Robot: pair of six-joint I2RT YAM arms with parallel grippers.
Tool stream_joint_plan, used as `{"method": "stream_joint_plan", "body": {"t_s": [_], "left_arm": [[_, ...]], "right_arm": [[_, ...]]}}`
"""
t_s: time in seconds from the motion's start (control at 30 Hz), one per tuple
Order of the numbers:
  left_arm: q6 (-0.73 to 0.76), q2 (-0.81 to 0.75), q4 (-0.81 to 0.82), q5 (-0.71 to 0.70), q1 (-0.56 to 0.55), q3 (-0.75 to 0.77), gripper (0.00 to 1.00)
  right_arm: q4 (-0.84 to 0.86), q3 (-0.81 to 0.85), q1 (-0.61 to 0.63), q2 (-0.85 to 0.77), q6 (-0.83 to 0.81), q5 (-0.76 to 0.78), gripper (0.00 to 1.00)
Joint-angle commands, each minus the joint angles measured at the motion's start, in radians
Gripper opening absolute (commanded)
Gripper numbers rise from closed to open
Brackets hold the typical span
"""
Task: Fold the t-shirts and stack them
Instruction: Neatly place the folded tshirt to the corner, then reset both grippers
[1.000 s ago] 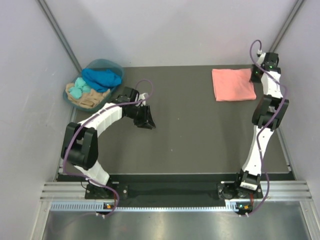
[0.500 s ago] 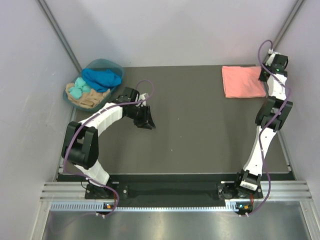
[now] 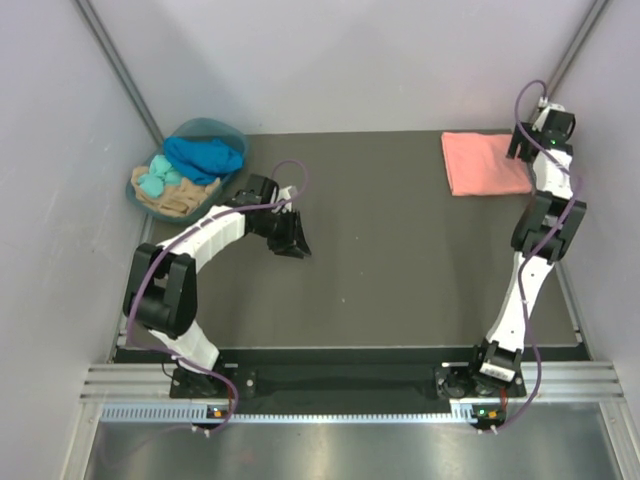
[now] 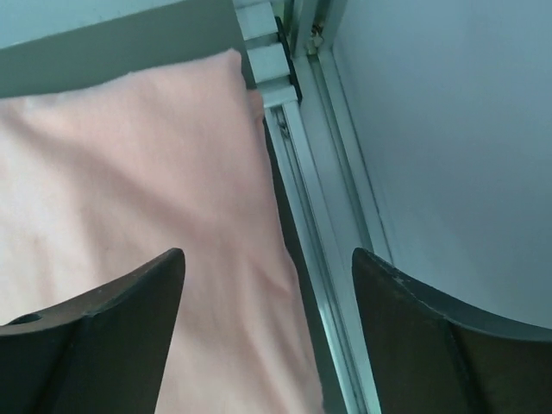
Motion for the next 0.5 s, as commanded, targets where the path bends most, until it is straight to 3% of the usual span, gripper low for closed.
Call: {"method": "stream_joint_plan", "body": {"t_s": [0.0,0.13,0.37,0.47], "left_arm": [[-0.012,-0.063,0.058,0.012,-0.002,0.04,0.35],[-0.098,-0.181,0.202,0.035,-0.002,0.059,0.36],[-0.169,-0.313,0.432,-0.109,0.004,0.117,0.42],[-0.166,-0.335,0.431,-0.152,0.019,0.146,0.59]], "right_arm": [[0.021,-0.058,0.012,-0.227,0.033,0.044,0.8],[0.043,-0.244,0.069,-0.469,0.068,0.153,1.0],[-0.056,-0.462,0.306,-0.754,0.154,0.207,1.0],[-0.091,-0.565,0.409,-0.852,0.198,0.206,1.0]]}}
